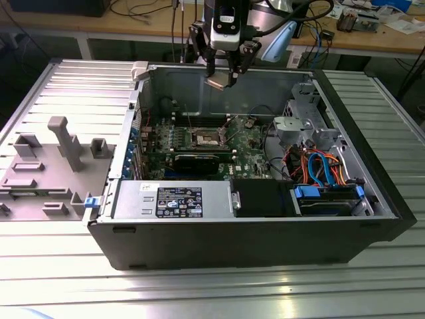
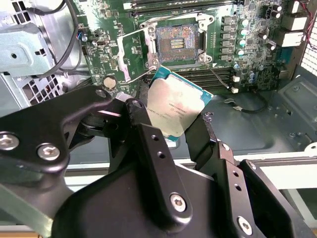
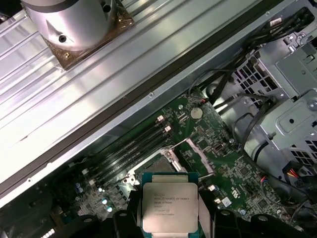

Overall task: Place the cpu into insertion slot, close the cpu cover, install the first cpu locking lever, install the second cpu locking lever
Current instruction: 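Place the cpu into insertion slot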

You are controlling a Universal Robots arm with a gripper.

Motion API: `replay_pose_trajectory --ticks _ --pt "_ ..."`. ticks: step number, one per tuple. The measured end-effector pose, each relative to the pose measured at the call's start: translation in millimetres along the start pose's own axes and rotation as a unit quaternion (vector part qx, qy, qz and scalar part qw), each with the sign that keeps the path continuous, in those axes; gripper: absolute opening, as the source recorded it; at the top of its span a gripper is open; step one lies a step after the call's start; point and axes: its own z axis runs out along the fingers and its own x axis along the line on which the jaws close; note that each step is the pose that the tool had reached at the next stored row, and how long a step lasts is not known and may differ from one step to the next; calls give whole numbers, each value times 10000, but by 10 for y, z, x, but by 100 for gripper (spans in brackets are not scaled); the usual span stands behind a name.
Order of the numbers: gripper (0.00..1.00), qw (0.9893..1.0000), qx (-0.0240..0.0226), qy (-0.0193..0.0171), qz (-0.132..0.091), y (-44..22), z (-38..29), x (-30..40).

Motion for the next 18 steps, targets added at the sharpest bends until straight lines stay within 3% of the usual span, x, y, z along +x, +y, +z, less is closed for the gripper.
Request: replay_pose_trajectory --ticks 5,12,18 --pt "54 9995 -7 -28 313 0 5 0" --pt "54 9976 -13 -62 692 -1 11 0" --pt "54 9975 -14 -63 707 -1 11 0"
